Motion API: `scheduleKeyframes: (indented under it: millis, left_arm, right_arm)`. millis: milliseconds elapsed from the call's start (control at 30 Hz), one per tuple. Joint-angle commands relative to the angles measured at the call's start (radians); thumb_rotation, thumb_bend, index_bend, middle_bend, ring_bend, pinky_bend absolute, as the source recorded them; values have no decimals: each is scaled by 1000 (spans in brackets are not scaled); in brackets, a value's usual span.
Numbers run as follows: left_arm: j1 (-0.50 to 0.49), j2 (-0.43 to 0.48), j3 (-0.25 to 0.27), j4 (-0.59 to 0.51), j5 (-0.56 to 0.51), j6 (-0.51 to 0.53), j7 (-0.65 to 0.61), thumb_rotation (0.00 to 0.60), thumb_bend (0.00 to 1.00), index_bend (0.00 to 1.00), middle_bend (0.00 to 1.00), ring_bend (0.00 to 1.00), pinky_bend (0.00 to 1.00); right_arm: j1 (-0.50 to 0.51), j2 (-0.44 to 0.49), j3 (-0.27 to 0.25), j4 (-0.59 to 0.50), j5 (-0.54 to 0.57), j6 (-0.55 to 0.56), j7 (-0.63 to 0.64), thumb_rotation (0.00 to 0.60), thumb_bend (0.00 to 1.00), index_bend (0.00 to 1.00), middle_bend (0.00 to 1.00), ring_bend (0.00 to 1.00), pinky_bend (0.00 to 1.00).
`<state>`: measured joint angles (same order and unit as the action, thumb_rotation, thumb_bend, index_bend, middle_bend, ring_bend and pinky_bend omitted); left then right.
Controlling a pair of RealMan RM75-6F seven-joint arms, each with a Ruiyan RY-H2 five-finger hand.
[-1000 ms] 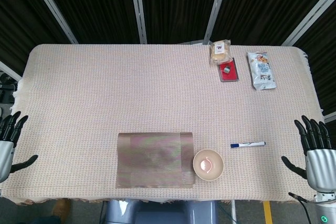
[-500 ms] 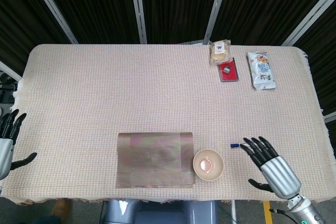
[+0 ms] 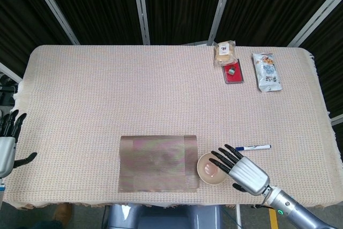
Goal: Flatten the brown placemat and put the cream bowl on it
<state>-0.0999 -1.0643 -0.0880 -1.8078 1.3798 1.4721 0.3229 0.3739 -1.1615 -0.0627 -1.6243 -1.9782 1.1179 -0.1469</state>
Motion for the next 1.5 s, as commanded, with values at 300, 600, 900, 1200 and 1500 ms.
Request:
scheduleKeyframes:
  millis: [300, 600, 900, 1200, 1500]
  left_arm:
    - [-1, 13, -2, -6, 0, 5, -22, 600, 0, 0, 0, 0, 0]
    - [-2, 20, 0, -12, 2, 8, -32, 600, 0, 0, 0, 0, 0]
    - [-1, 26, -2, -15, 0, 12, -41, 600, 0, 0, 0, 0, 0]
    - [-2, 28, 1, -16, 1, 11, -44, 600, 0, 0, 0, 0, 0]
    - [1, 36, 5, -25, 12, 18, -53, 600, 0, 0, 0, 0, 0]
  right_arm:
    - [32, -73, -9, 22, 59, -43, -77, 600, 152, 0, 0, 0, 0]
    - [42, -122, -34, 66, 63, -48, -119, 600, 240, 0, 0, 0, 0]
    - [52, -150, -49, 105, 70, -25, -99, 600, 336, 0, 0, 0, 0]
    - [56, -112, -43, 52, 56, 53, -83, 600, 335, 0, 0, 0, 0]
    - [21, -65, -111, 95, 50, 58, -96, 600, 335, 0, 0, 0, 0]
